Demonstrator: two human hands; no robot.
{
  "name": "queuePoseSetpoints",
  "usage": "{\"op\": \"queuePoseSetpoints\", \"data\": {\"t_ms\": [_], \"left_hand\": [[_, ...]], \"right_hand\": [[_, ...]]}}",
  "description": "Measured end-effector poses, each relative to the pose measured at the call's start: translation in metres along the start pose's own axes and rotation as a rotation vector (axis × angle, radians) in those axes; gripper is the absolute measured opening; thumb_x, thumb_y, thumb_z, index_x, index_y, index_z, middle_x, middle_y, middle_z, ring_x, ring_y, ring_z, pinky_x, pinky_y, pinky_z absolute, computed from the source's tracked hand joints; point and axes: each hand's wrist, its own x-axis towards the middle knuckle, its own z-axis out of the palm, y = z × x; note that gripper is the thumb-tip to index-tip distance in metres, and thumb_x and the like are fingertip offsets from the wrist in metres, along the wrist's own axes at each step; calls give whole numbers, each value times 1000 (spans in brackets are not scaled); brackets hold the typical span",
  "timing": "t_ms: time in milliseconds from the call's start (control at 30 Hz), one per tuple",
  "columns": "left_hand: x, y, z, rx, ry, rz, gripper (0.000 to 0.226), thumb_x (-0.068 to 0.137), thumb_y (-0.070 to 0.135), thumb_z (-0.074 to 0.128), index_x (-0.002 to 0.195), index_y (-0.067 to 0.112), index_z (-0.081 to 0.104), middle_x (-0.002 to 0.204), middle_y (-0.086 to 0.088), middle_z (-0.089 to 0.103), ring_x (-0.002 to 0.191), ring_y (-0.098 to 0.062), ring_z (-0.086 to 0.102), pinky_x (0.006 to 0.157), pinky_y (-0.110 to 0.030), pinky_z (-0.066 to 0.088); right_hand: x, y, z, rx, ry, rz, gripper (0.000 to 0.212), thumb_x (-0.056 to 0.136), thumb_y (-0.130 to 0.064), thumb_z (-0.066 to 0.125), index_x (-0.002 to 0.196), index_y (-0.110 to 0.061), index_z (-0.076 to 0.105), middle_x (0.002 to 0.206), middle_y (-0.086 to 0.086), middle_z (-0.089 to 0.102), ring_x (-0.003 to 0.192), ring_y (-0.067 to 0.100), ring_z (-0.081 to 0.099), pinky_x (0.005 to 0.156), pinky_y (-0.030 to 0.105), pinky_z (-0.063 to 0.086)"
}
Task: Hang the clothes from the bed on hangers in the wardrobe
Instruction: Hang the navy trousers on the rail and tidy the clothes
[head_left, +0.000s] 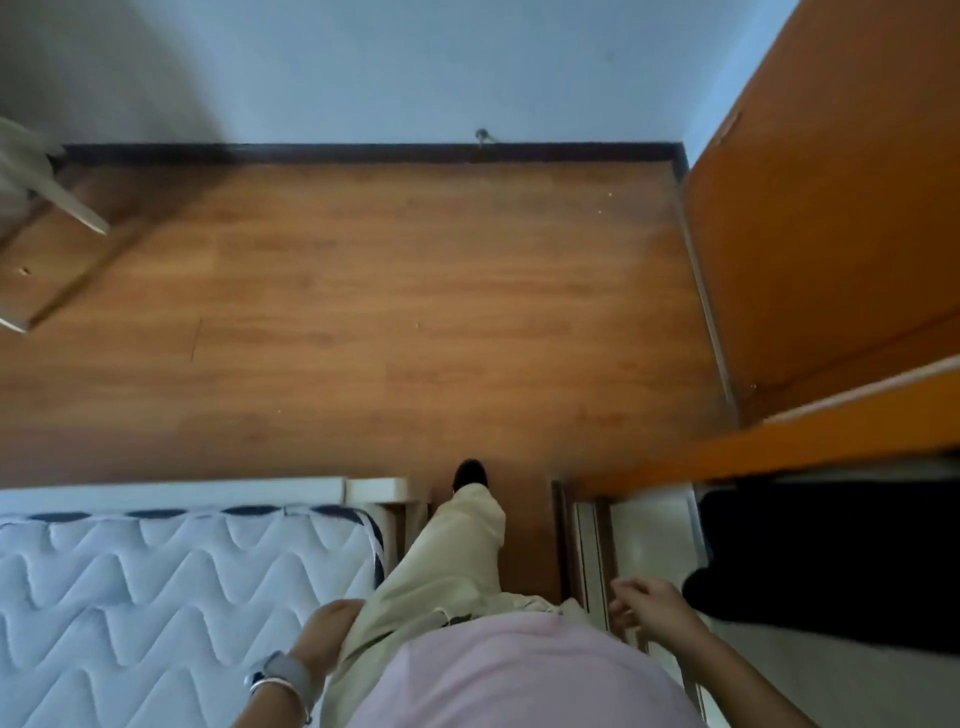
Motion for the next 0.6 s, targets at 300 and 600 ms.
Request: {"op": "queuePoseSetpoints", "data": {"t_ms": [300, 600], "left_hand": [[53, 140, -49, -216, 166, 124, 13, 94, 15, 47, 89, 11, 59, 97, -10, 62, 92, -24, 57, 62, -25, 37], [107, 188, -52, -443, 196, -194, 17, 93, 11, 46, 90, 0, 58, 74, -9, 55, 62, -19, 49, 57, -26, 31]], "right_hand": [[40, -214, -38, -25, 17, -202, 17, 96, -22, 46, 98, -14, 60, 88, 6, 64, 80, 19, 59, 65, 25, 44], [135, -318, -89, -444, -18, -22, 27, 93, -12, 50, 109, 4, 63, 121, 21, 60, 90, 22, 50, 61, 24, 40]]}}
